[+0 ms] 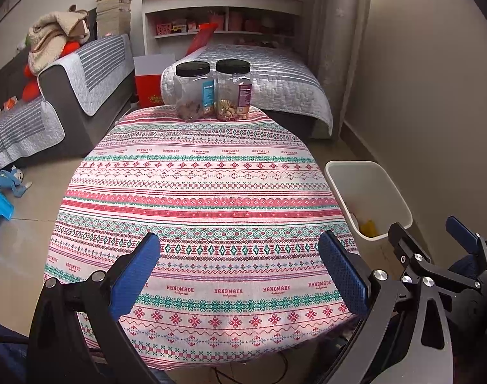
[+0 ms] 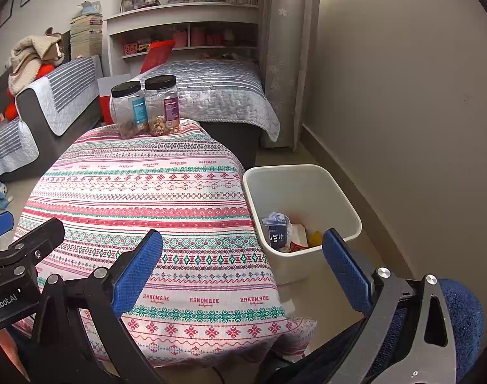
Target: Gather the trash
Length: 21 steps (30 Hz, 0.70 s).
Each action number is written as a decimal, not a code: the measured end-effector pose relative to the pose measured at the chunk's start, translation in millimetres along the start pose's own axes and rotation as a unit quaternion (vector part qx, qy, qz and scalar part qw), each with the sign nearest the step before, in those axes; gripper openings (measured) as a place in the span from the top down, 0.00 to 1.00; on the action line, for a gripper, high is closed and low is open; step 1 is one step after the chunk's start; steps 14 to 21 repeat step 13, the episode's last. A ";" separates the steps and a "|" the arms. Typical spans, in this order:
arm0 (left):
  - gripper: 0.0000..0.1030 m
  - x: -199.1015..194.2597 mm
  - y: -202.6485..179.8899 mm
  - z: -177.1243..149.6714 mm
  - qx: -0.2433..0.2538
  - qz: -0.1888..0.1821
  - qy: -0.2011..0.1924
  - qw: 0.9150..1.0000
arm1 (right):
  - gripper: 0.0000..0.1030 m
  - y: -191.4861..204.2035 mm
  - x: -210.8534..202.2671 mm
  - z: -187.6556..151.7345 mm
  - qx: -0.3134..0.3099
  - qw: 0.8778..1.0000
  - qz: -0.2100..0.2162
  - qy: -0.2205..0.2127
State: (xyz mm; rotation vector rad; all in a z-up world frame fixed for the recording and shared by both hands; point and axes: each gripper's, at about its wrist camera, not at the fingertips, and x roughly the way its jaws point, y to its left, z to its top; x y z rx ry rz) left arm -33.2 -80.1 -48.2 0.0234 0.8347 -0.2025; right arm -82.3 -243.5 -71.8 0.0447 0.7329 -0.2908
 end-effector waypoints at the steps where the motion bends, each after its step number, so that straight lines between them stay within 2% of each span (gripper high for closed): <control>1: 0.07 0.1 -0.2 0.0 0.000 0.000 0.000 1.000 | 0.07 -0.5 0.5 -0.4 0.000 1.000 0.000 0.001; 21: 0.07 -0.4 -1.3 -0.1 0.001 0.003 -0.001 1.000 | 0.07 -0.6 -0.4 0.2 0.000 1.000 0.001 0.001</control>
